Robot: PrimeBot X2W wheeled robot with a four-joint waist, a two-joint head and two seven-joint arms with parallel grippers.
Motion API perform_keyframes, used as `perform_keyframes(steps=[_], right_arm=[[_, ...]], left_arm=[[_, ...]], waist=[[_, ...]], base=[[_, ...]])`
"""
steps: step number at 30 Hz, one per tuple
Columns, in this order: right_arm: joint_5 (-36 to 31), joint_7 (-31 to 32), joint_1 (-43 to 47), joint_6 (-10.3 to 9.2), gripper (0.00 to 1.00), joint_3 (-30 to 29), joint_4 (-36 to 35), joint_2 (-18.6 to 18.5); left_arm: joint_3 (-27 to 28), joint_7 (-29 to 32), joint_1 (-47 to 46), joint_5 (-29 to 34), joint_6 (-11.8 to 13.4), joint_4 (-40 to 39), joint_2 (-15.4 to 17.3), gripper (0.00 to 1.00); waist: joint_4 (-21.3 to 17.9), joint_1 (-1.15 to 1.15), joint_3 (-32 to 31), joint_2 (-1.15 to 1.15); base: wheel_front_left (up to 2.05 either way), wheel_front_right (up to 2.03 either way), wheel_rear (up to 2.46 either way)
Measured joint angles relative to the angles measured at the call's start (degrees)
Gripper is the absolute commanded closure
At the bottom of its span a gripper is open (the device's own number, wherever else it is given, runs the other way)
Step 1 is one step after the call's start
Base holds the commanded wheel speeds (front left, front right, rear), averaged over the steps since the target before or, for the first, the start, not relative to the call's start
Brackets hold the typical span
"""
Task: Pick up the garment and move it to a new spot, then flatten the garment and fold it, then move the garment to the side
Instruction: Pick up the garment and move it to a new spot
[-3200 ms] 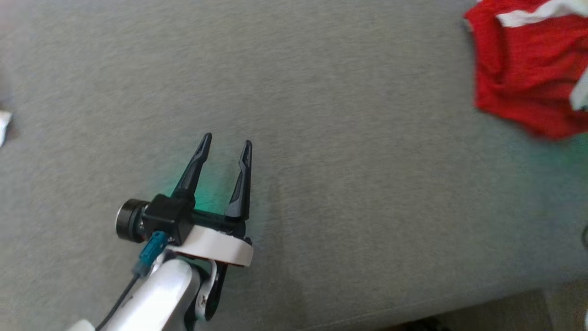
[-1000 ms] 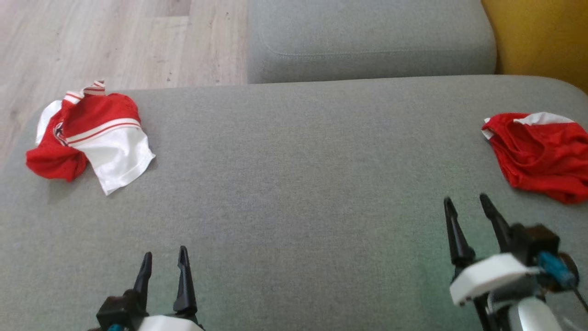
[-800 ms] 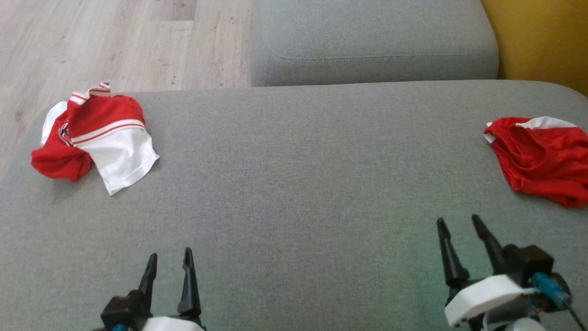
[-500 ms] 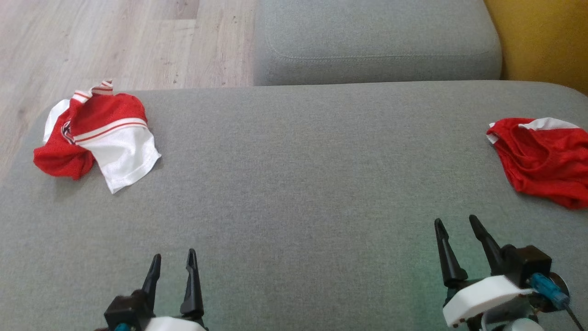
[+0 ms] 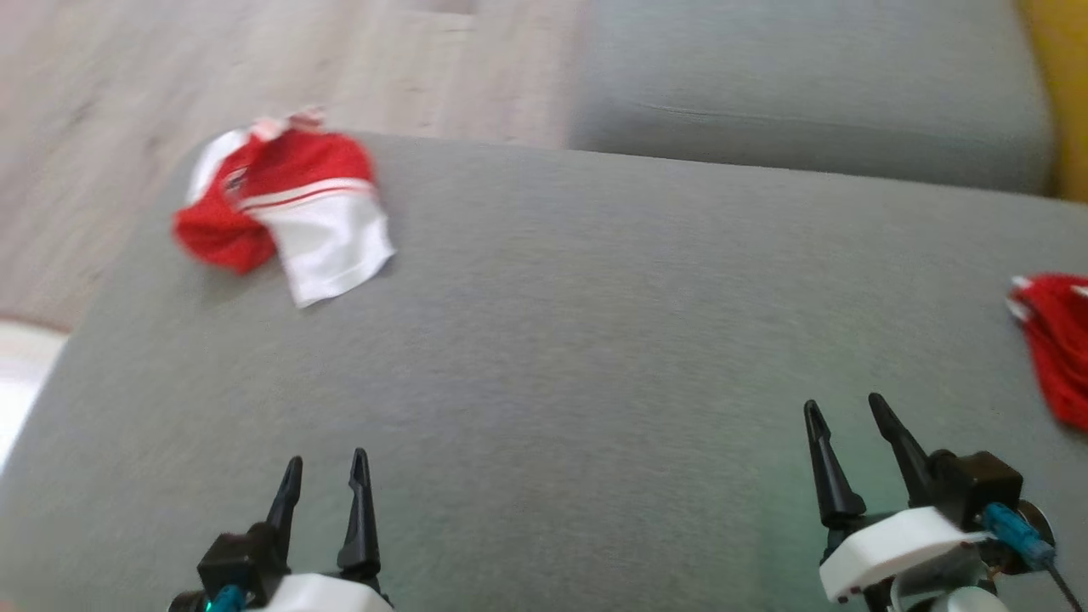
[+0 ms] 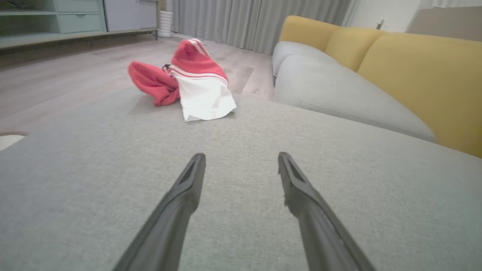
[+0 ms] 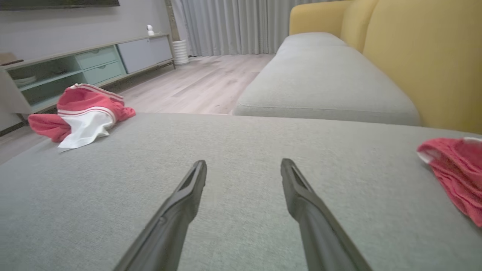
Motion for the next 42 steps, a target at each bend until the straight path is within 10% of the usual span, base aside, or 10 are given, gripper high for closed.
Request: perform_keyframes(steps=[14,25,42], right_arm=[[1.3,0.0,-1.7,0.00,0.00,5.4,0.8,0.0],[1.0,0.0,-3.0,0.00,0.00,6.5,0.1,0.0],[-7.4,6.4,-9.0,0.00,0.00,-1.0,-15.1,0.0]], left_arm=[[3.0,-0.5,1.9,0.0,2.2,-2.9,1.9,0.00],[5.5,-0.2,2.8,-0.5,3.1,-6.0,3.4,0.00],[17.4,12.5,-26.6,-2.1,-1.9,-11.4,21.0,0.00]], waist=[[17.8,0.00,0.3,0.00],[18.1,0.00,0.5,0.00],[12.0,0.01,11.0,0.00]], base=[[0.00,0.00,0.00],[0.00,0.00,0.00],[0.00,0.00,0.00]])
